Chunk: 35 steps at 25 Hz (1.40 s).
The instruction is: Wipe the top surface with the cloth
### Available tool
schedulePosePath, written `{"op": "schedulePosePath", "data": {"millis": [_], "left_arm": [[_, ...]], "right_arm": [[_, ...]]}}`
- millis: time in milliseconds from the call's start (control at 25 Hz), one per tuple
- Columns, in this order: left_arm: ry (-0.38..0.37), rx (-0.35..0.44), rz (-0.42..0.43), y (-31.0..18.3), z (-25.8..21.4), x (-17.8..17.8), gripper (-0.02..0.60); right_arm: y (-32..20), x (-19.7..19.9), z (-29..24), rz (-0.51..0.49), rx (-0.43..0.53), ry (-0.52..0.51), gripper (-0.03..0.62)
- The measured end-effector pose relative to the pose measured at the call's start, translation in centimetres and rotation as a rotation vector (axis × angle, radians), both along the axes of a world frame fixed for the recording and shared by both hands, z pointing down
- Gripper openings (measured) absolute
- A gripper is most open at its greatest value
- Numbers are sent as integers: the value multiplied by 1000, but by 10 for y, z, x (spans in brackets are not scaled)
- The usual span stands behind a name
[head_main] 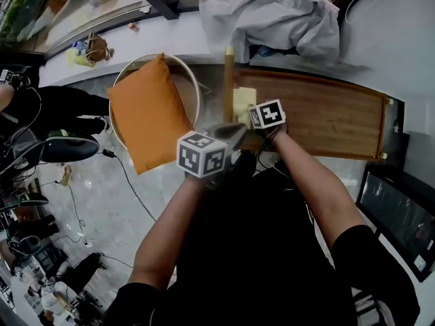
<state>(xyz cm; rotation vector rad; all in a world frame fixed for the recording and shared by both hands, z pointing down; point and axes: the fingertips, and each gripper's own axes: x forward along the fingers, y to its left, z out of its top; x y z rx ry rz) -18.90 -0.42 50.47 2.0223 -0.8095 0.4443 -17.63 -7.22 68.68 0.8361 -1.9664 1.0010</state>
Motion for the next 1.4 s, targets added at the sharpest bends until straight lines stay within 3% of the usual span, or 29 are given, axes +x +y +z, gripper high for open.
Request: {"op": "schedulePosePath", "data": {"millis": [280, 520, 1120, 1400], "left_arm": [[-4, 3, -1, -5, -2, 9, 8], [-2, -26, -4, -11, 4, 32, 8], [15, -52, 146, -25, 11, 167, 8], [21, -56, 190, -29, 15, 211, 8]], "right_arm": [[0, 23, 1, -20, 11, 55, 32], [-3, 76, 2, 20, -2, 78, 32], [-5, 250, -1, 149, -28, 142, 32], [-5, 315, -4, 211, -28, 151, 32]]}}
